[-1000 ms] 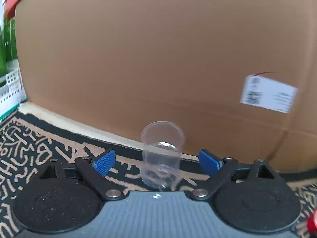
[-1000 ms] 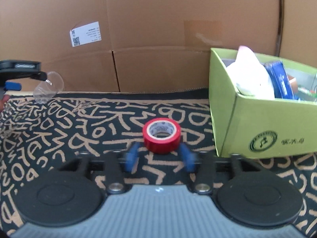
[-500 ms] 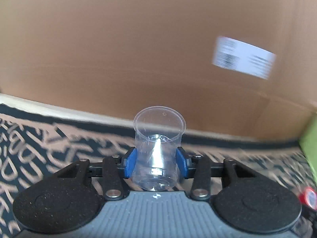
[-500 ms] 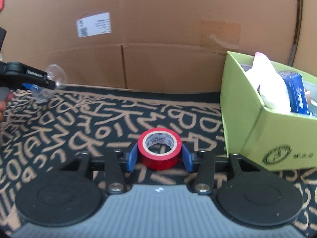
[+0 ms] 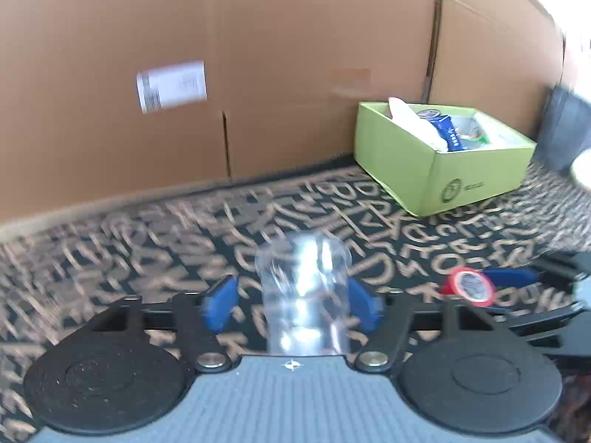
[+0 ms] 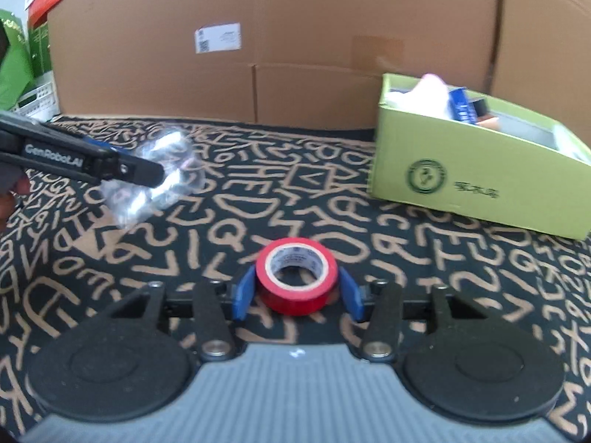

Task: Organize objects
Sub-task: 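Grasp the clear plastic cup with the left tool while the right tool grasps the red tape, then drop the clear cup and red tape into the green shoebox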

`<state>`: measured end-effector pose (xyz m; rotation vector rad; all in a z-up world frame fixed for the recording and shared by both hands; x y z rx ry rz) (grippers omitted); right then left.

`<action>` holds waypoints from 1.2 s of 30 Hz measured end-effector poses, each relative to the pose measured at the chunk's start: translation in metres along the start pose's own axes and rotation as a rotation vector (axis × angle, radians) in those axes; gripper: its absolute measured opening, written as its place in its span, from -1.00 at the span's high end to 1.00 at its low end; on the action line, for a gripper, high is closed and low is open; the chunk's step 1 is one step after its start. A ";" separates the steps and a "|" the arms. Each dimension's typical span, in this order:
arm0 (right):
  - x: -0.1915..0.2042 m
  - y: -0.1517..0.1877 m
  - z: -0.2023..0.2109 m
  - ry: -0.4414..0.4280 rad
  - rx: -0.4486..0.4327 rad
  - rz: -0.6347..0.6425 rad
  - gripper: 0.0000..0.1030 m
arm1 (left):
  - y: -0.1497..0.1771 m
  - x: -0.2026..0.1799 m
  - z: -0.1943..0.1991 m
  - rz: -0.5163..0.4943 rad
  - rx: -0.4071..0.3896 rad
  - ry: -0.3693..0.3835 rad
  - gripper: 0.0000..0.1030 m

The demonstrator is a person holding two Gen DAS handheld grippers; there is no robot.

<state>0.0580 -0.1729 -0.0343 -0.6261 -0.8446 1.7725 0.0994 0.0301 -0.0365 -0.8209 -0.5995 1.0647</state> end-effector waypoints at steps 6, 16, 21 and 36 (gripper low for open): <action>-0.004 -0.005 -0.001 -0.020 -0.025 -0.036 -0.17 | -0.012 -0.009 -0.018 -0.067 0.056 -0.032 -0.47; -0.004 -0.007 -0.010 -0.055 0.006 -0.048 0.11 | 0.001 -0.008 -0.040 -0.031 0.140 -0.032 -0.46; -0.009 -0.005 -0.004 -0.066 0.000 -0.055 0.11 | 0.004 -0.008 -0.041 0.013 0.167 0.010 -0.03; -0.101 -0.011 0.070 0.087 -0.206 -0.201 0.11 | -0.111 -0.106 -0.022 -0.042 -0.040 0.315 -0.01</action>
Point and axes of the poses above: each gripper's, at about its wrist camera, not at the fingertips, and z roughly against the way its jaws point, x to its left, y to its underside, the point moved 1 cm from there along -z, roughly the way its jaws point, and after that the axes turned 1 degree about x, right-handed, at the moved point
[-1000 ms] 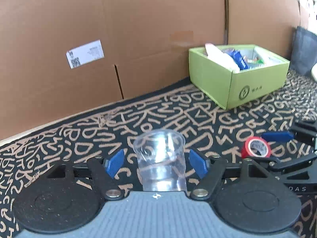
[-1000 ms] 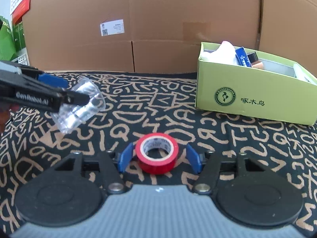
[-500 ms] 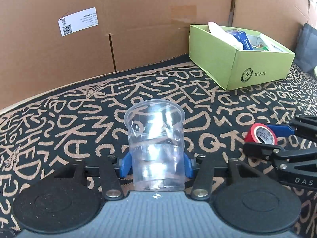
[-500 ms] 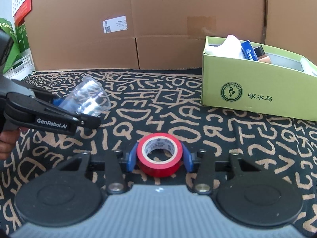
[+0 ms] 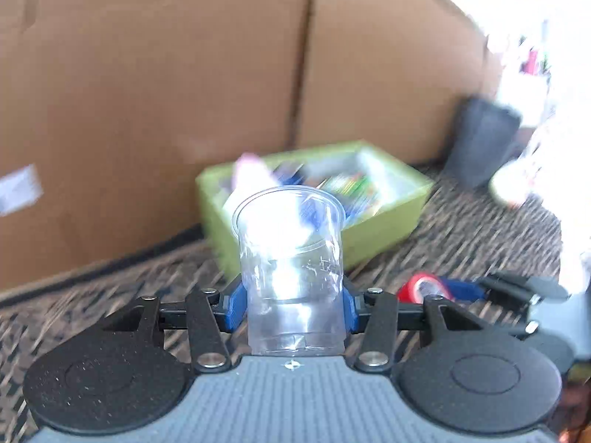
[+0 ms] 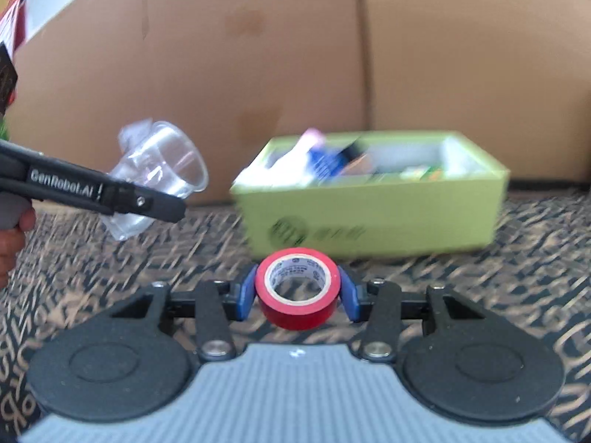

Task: Organize objects
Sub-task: 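Drop the clear cup and red tape into the green shoebox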

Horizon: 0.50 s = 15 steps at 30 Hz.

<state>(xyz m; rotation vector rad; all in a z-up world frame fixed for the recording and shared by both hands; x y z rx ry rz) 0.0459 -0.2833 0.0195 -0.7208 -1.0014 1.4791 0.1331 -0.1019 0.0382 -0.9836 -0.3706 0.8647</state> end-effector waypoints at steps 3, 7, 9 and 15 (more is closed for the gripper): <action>-0.024 -0.022 0.006 0.047 -0.077 0.005 0.11 | -0.040 -0.023 -0.022 -0.008 -0.045 0.027 -0.01; -0.055 -0.050 -0.005 0.109 -0.143 0.020 0.11 | -0.081 -0.046 -0.069 -0.001 -0.038 0.046 -0.02; -0.072 -0.061 -0.018 0.129 -0.156 0.020 0.11 | -0.093 -0.053 -0.095 -0.013 -0.036 0.030 -0.02; -0.104 -0.078 -0.066 0.179 -0.132 0.045 0.11 | -0.103 -0.060 -0.158 -0.016 -0.005 -0.029 -0.03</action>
Point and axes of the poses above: each gripper's, at about its wrist camera, not at the fingertips, and z roughly against the way its jaws point, x to its left, y to its underside, the point moved 1 cm from there along -z, roughly the way its jaws point, and after that the axes turned 1 degree about x, right-handed, at the moved point
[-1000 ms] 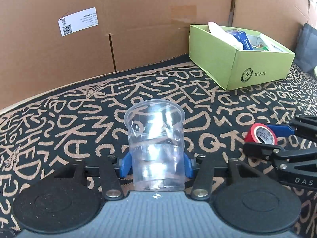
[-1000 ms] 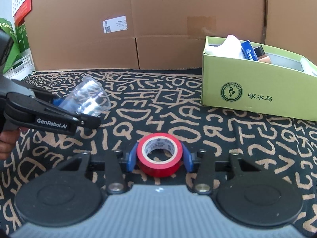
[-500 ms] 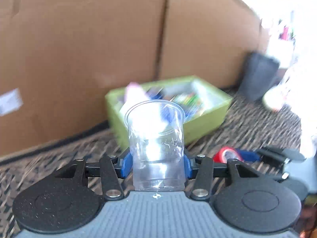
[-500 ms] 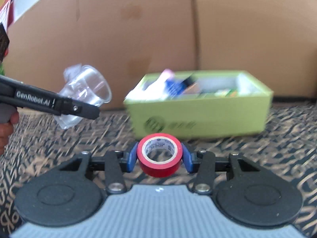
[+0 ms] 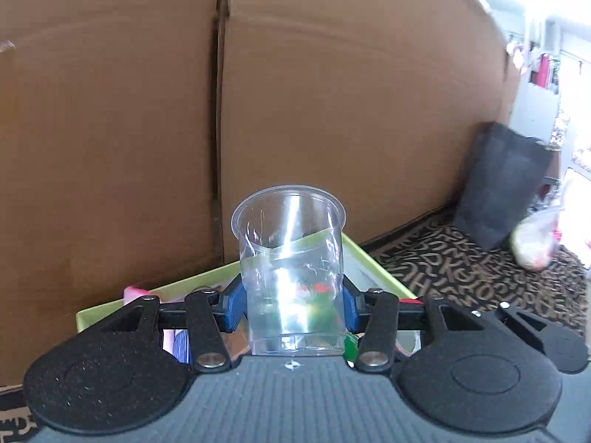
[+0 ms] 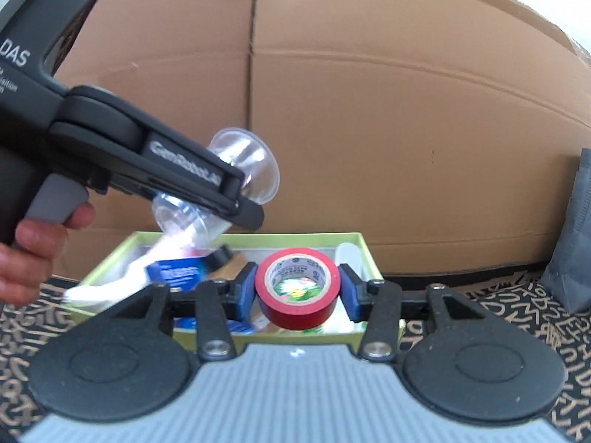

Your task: Organize objects

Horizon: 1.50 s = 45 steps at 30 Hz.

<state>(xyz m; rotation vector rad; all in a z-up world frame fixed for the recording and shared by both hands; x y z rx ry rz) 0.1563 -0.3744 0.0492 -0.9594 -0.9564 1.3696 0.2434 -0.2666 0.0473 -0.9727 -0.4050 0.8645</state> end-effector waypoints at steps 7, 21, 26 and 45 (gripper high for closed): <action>-0.007 0.016 -0.027 0.008 -0.001 0.017 -0.93 | 0.022 0.019 -0.006 0.079 -0.018 -0.097 -0.79; 0.006 0.049 0.068 -0.061 0.030 -0.009 -1.00 | 0.117 0.026 0.123 0.249 -0.053 -0.226 -0.87; 0.018 0.040 0.101 -0.049 0.135 0.008 -1.00 | 0.140 0.014 0.151 0.228 0.009 -0.295 -0.87; 0.017 0.056 0.153 0.066 0.186 0.004 -1.00 | 0.164 -0.022 0.166 0.182 0.069 -0.381 -0.87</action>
Point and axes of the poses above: each gripper's, at about its wrist camera, not at the fingertips, and z roughly against the way its jaws point, x to its left, y to its underside, the point moved 1 cm from there along -z, roughly the way its jaws point, and after that the axes turned 1 degree about x, right-handed, at the moved point
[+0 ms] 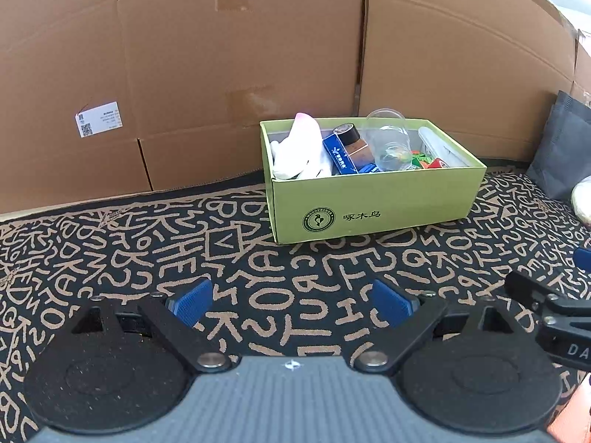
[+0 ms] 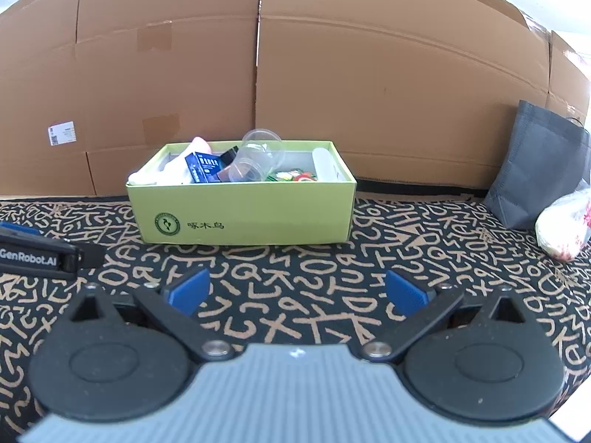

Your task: Organize objects

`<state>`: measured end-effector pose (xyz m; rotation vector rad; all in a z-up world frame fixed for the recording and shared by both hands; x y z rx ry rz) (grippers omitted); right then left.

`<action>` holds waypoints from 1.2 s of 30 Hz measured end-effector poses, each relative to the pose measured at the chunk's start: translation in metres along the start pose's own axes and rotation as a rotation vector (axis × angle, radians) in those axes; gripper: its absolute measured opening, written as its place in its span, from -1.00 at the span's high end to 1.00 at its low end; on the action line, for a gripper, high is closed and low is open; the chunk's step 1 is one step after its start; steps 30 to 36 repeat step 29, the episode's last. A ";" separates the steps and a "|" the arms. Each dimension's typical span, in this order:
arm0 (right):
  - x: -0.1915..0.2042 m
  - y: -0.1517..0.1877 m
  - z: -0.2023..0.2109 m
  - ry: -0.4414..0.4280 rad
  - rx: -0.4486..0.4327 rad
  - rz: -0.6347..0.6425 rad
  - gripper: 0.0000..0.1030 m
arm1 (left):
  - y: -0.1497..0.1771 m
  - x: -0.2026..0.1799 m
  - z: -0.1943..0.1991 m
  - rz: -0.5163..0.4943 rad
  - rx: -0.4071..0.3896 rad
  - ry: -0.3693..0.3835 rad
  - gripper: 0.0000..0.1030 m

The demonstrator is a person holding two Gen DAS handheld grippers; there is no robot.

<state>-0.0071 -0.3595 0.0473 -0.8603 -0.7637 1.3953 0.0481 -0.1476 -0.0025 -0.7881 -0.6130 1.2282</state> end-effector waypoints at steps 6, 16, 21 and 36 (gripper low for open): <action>0.002 0.000 -0.003 -0.002 0.011 0.004 -1.00 | 0.001 0.001 0.000 0.001 0.000 -0.007 -0.87; 0.003 0.001 -0.018 -0.002 0.041 -0.003 -1.00 | 0.003 0.005 -0.009 -0.003 0.018 -0.018 -0.87; 0.005 0.002 -0.025 -0.003 0.055 -0.001 -1.00 | 0.005 0.005 -0.015 -0.001 0.028 -0.014 -0.87; 0.005 0.001 -0.032 -0.010 0.067 -0.012 -1.00 | 0.008 0.009 -0.017 0.013 0.021 0.014 -0.87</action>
Point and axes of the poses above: each gripper's, at about its wrist camera, not at the fingertips, and z roughly against the way its jaws point, x to its left, y to its underside, the point moved 1 cm from there along -z, roughly the way its jaws point, and after that the axes turned 1 degree about x, right-handed, at the moved point
